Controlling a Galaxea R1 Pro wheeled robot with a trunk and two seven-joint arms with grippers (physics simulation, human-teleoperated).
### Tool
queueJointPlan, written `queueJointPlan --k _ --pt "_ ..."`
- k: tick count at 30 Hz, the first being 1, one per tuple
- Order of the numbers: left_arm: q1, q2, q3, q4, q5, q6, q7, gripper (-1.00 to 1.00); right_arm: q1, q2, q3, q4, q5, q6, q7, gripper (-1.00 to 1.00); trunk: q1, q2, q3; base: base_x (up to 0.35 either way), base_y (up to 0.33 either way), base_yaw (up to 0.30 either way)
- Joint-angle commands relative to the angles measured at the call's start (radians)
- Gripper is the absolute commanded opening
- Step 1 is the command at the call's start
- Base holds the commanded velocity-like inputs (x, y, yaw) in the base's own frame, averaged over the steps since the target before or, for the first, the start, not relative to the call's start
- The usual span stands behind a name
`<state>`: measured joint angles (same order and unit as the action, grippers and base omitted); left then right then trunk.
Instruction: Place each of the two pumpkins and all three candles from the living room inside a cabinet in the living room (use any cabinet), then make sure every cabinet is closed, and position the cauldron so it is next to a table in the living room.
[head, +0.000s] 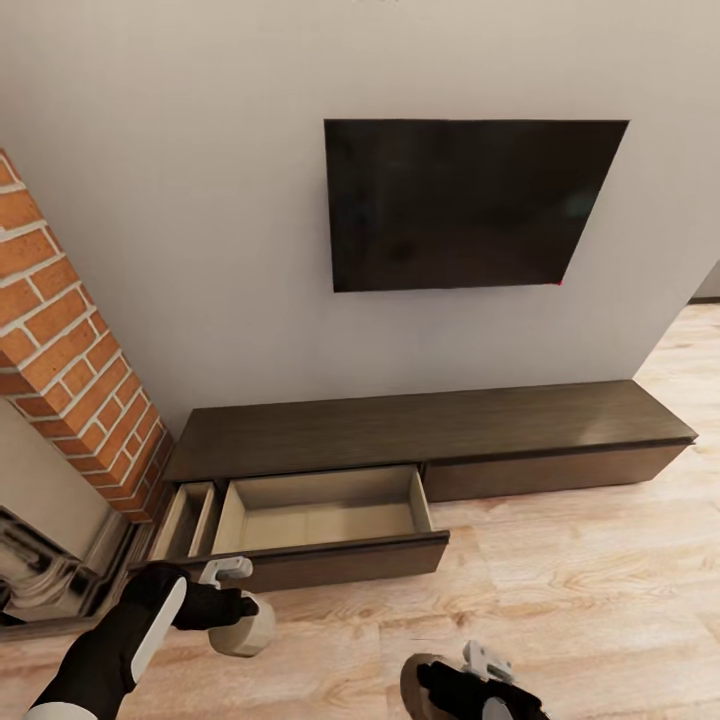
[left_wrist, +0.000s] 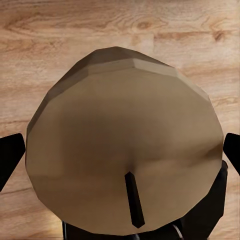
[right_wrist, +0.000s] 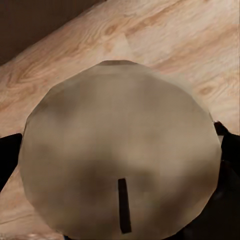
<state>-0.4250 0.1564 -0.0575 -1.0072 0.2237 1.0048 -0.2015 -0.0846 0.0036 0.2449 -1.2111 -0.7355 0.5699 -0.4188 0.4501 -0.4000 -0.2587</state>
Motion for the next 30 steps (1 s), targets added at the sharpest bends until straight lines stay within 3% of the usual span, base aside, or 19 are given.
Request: queueJointPlan --k 1,5,9,13,17,21,25,30 --pt "0.000 0.002 0.001 -0.004 -0.001 0.002 0.002 -1.00 -0.017 0.018 -0.002 -0.063 0.014 0.070 -0.039 -1.00 0.000 0.000 0.000 0.000 0.000 0.000" --pt "0.000 0.005 0.022 -0.023 0.001 0.024 0.002 -1.00 -0.111 0.095 -0.004 -0.197 -0.001 0.314 -0.217 -1.00 0.000 0.000 0.000 0.000 0.000 0.000" --pt "0.003 0.008 0.051 -0.075 -0.001 0.034 0.002 -1.00 -0.165 0.169 -0.002 -0.218 0.001 0.407 -0.275 -1.00 0.000 0.000 0.000 0.000 0.000 0.000" --pt "0.016 0.030 0.091 -0.148 0.002 0.042 0.002 -1.00 -0.196 0.171 -0.001 -0.222 -0.001 0.459 -0.287 -1.00 0.000 0.000 0.000 0.000 0.000 0.000" --pt "0.047 0.085 0.175 -0.258 0.016 0.042 -0.006 -1.00 -0.205 0.171 -0.002 -0.222 -0.006 0.476 -0.289 -1.00 0.000 0.000 0.000 0.000 0.000 0.000" --pt "0.063 0.119 0.229 -0.345 0.067 0.042 -0.024 -1.00 -0.217 0.171 0.000 -0.229 -0.006 0.476 -0.288 -1.00 0.000 0.000 0.000 0.000 0.000 0.000" --pt "0.069 0.132 0.225 -0.386 0.124 0.042 -0.029 -1.00 -0.268 0.171 -0.001 -0.215 -0.007 0.474 -0.282 -1.00 0.000 0.000 0.000 0.000 0.000 0.000" --pt "0.072 0.137 0.226 -0.402 0.146 0.042 -0.031 -1.00 -0.291 0.171 -0.006 -0.169 -0.005 0.474 -0.276 -1.00 0.000 0.000 0.000 0.000 0.000 0.000"
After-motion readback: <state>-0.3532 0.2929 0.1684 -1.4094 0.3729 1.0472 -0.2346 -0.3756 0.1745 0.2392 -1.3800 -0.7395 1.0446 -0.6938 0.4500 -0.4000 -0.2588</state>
